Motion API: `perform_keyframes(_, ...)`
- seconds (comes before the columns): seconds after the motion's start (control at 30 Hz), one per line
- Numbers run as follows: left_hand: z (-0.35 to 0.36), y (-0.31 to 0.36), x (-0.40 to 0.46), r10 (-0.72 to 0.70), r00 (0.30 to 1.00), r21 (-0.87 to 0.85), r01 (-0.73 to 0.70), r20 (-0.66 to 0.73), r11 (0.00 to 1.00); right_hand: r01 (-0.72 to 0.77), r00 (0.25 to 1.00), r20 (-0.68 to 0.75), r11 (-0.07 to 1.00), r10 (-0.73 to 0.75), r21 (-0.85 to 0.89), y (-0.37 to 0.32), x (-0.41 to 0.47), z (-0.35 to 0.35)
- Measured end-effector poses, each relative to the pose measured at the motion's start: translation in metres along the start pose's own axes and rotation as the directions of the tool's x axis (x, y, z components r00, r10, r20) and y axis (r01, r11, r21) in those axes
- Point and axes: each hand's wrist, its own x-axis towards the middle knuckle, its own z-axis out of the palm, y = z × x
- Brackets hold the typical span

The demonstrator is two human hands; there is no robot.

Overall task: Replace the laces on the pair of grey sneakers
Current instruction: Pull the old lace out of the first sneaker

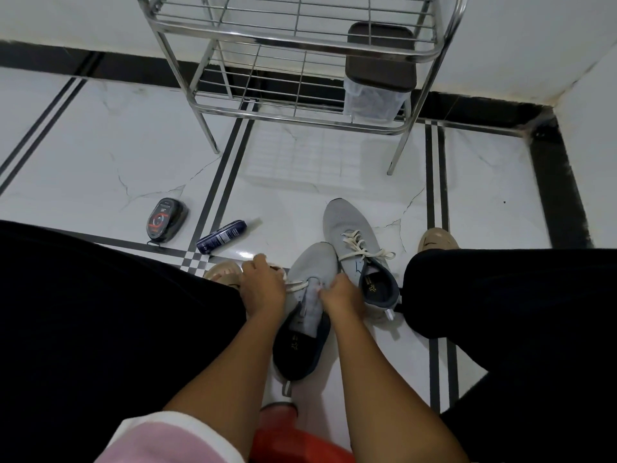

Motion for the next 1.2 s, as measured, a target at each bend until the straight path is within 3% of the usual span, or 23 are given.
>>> perform_keyframes(0.07,0.002,0.001,-0.012,0.051,0.983,0.136,-0.076,0.177,0.988,0.132,0.991,-0.041,0.989,-0.13,0.06,-0.008,0.006,-0.002)
perform_keyframes(0.17,0.01,-0.001,-0.021,0.095,0.889,0.168,-0.188,0.448,0.968,0.303,0.952,0.052,0.953,-0.302,-0.026,-0.015,0.015,0.004)
perform_keyframes(0.33,0.009,-0.003,-0.021,0.116,0.89,0.169,-0.209,0.44,0.963,0.401,0.916,0.101,0.89,-0.388,-0.217,-0.011,0.023,0.018)
perform_keyframes(0.43,0.01,0.0,-0.02,0.143,0.883,0.204,-0.256,0.446,0.945,0.503,0.858,0.09,0.792,-0.506,-0.346,-0.011,0.021,0.017)
perform_keyframes(0.57,0.015,0.002,-0.019,0.16,0.893,0.273,-0.293,0.421,0.916,0.546,0.825,0.091,0.747,-0.557,-0.378,-0.009,0.024,0.02)
perform_keyframes(0.67,0.016,0.002,-0.017,0.137,0.908,0.27,-0.258,0.396,0.927,0.391,0.92,0.018,0.92,-0.391,-0.034,-0.009,0.031,0.025)
perform_keyframes(0.73,0.017,0.001,-0.017,0.123,0.911,0.254,-0.236,0.393,0.938,0.241,0.969,-0.103,0.947,-0.224,0.212,-0.016,0.03,0.018)
perform_keyframes(0.83,0.019,-0.001,-0.018,0.115,0.905,0.227,-0.223,0.409,0.948,0.179,0.939,-0.341,0.802,0.033,0.57,-0.039,0.027,-0.019)
perform_keyframes(0.93,0.019,-0.003,-0.018,0.111,0.901,0.225,-0.222,0.42,0.949,0.378,0.786,-0.576,0.563,0.224,0.735,-0.069,0.024,-0.08)
perform_keyframes(0.97,0.019,-0.002,-0.019,0.109,0.901,0.226,-0.22,0.421,0.949,0.44,0.758,-0.617,0.531,0.213,0.724,-0.076,0.023,-0.094)
perform_keyframes(1.0,0.018,-0.001,-0.02,0.107,0.901,0.223,-0.217,0.421,0.95,0.456,0.757,-0.634,0.566,0.16,0.687,-0.079,0.024,-0.101)
perform_keyframes(1.07,0.018,0.002,-0.022,0.106,0.908,0.198,-0.2,0.405,0.96,0.352,0.825,-0.564,0.801,-0.021,0.485,-0.076,0.025,-0.098)
perform_keyframes(1.13,0.018,0.002,-0.02,0.103,0.921,0.153,-0.171,0.377,0.973,0.253,0.923,-0.339,0.951,-0.183,0.175,-0.061,0.026,-0.067)
perform_keyframes(1.2,0.017,0.001,-0.018,0.082,0.928,0.106,-0.129,0.363,0.986,0.248,0.962,-0.102,0.966,-0.254,-0.072,-0.043,0.022,-0.028)
